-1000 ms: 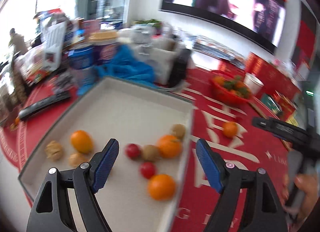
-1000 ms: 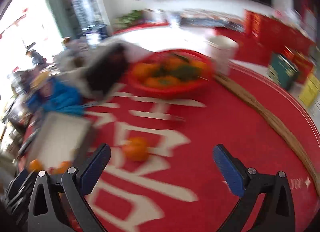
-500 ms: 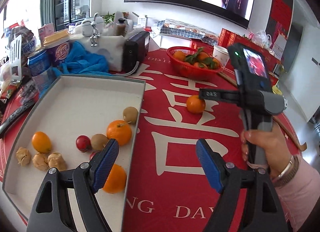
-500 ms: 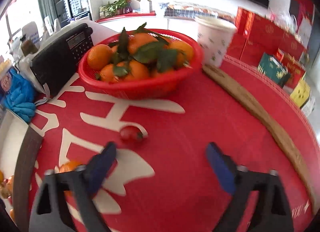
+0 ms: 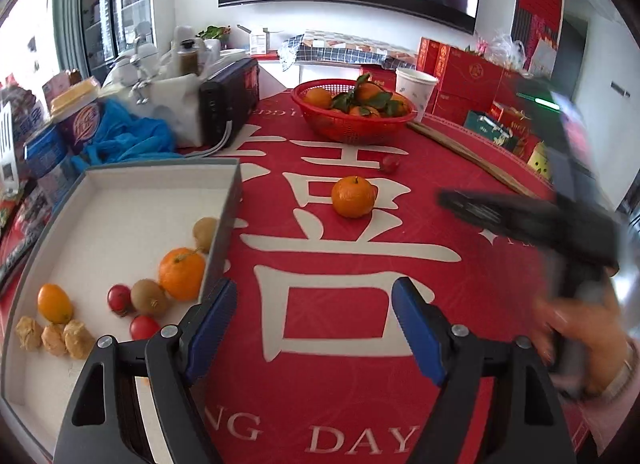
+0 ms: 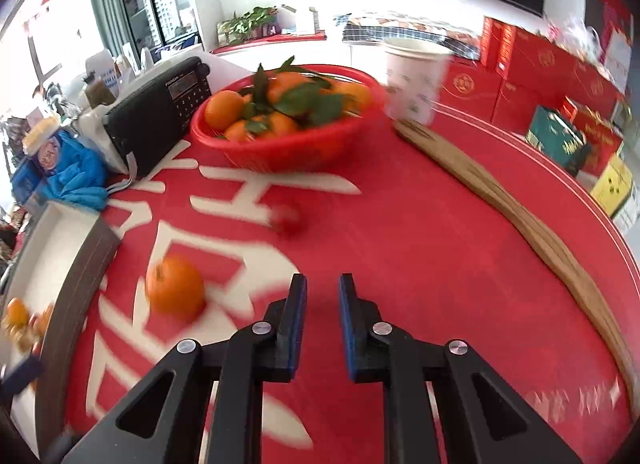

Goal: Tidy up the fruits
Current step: 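Withdraw both open tools from the tray toward the remaining fruit, then grasp an orange with left tool while right tool grasps a red tomato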

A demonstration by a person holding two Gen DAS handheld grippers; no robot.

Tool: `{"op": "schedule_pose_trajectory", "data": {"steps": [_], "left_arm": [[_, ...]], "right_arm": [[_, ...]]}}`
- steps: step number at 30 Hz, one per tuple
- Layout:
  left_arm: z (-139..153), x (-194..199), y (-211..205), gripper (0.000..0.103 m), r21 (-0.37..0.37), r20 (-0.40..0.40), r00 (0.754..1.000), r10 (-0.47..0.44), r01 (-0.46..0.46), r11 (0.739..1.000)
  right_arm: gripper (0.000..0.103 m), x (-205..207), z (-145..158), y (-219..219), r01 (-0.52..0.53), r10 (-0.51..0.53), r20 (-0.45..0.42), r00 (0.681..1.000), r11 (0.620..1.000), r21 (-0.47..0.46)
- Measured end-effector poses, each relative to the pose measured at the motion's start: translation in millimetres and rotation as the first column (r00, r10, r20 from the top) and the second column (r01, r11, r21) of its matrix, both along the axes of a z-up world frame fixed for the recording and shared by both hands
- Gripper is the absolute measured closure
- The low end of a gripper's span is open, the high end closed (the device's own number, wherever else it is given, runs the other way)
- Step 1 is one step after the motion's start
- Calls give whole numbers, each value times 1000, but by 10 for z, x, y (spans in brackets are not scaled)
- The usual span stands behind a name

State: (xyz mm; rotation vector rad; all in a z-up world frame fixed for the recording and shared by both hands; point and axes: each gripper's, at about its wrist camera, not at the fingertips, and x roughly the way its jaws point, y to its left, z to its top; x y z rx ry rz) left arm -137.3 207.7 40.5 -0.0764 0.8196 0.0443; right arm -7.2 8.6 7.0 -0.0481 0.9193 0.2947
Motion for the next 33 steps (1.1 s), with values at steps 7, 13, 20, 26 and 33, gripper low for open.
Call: {"op": "schedule_pose_trajectory", "data": {"steps": [7,13,20,26,33], "left_arm": [[-14,590,-206,21,38,-51,999,-11,13,999],[-307,1093,-314,21,91,-130,991,31,-19,996],[-300,1267,-350,56,40,-103,994,24,-20,999],[-291,1060,-289,63,56,-113,992,52,-46,997],[-300,458,-30,63,19,-97,989,114,-113,993]], "right_arm": [[85,-431,79,-487,-10,12,-20,1000,995,96],[84,-316,-21,-668,-11,24,-88,996,990,139],[27,-235,98,-747,7,-2,-36,999,988,156],[27,-23,110,-683,24,-14,-53,999,982,188],[27,388,29,-37,-46,47,-19,999,998,40]]}}
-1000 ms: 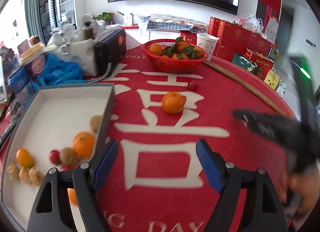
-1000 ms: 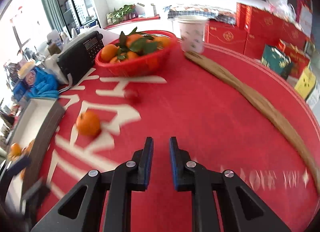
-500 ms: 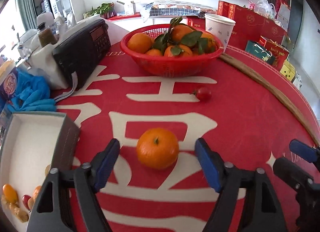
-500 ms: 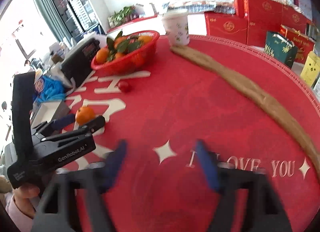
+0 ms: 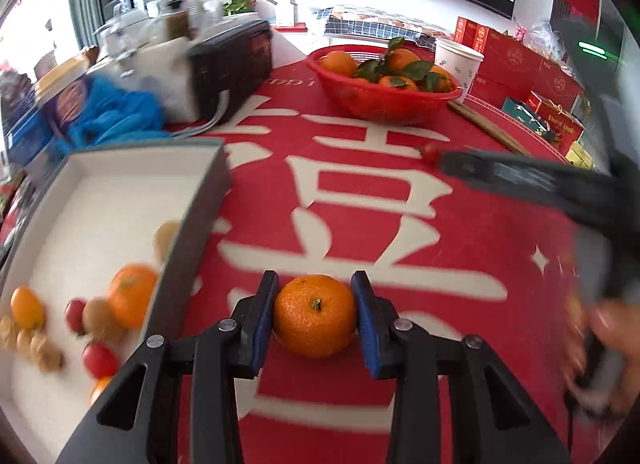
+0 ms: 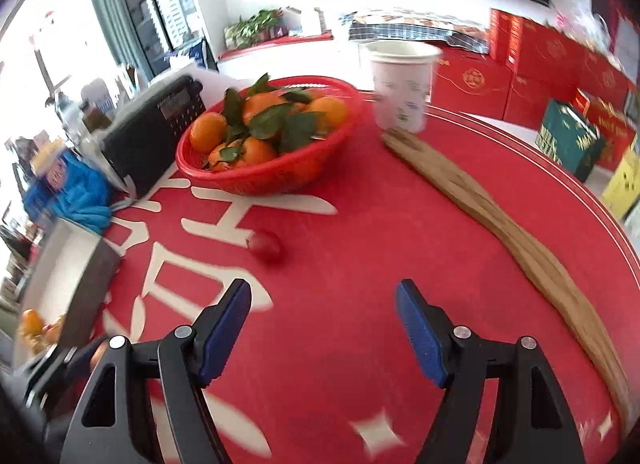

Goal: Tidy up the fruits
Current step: 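Grasp an orange with left tool while right tool grasps a red tomato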

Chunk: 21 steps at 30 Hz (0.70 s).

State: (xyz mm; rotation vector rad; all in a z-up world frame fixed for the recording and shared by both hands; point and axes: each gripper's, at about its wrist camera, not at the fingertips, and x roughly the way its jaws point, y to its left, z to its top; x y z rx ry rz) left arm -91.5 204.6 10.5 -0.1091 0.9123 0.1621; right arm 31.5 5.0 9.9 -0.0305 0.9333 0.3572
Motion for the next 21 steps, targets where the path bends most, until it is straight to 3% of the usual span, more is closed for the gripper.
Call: {"op": "schedule_pose_trajectory", "data": {"steps": [2,4,6,7,13,21], "left_arm": [[3,-56,34,62,-10,7,1000,-3,4,1000],[2,-69,44,62,-14,9,1000,-16,16,1000],[2,-85,49,62,-18,9,1000,-17,17,1000],[4,-92,58,62,-24,7,1000,-16,16,1000],[8,-225,66,62,-31,7,1000,-20,20,999],[-3,-591,-52,62,1,26,999,-41,41,999]], "right_arm": [[28,115,-93,215,-7,7,-4,1000,999,-48],[40,158,-120,379,-5,10,39,999,992,-129],[62,189,-118,488,-27,34,54,998,990,-136],[80,193,-115,521,-23,31,55,998,989,-143],[81,-72,-77,382,-11,14,37,999,997,-76],[80,-1176,3,-40,-23,23,51,998,1000,-7]]}}
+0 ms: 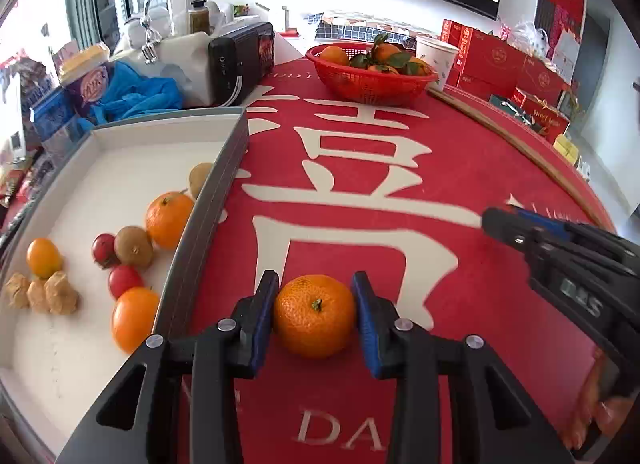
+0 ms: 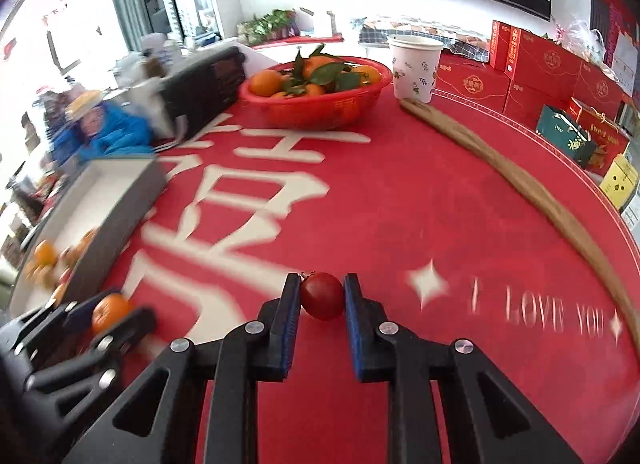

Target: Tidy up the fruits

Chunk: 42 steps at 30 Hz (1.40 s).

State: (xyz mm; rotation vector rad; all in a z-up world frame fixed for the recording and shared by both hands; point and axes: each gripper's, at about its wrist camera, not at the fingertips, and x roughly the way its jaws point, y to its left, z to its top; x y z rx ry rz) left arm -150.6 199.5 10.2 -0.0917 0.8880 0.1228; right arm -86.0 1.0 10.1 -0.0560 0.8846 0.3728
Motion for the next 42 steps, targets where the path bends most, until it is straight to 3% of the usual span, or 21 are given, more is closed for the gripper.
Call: {"op": "schedule_pose_trajectory", "data": {"steps": [3,13,42], "left_arm": [[4,-45,22,62,-29,6,1000,0,0,1000],[5,-35,15,62,-22,4,1000,0,0,1000],[-1,-34,9,62,-18,3,1000,1,-1,1000]], "right_arm": [[80,-223,26,-3,-15,15,50,999,1000,1],[80,-143,-45,-42,-10,11,-13,1000,999,53],[80,-145,-31,-105,4,-3,-13,1000,998,66]]}}
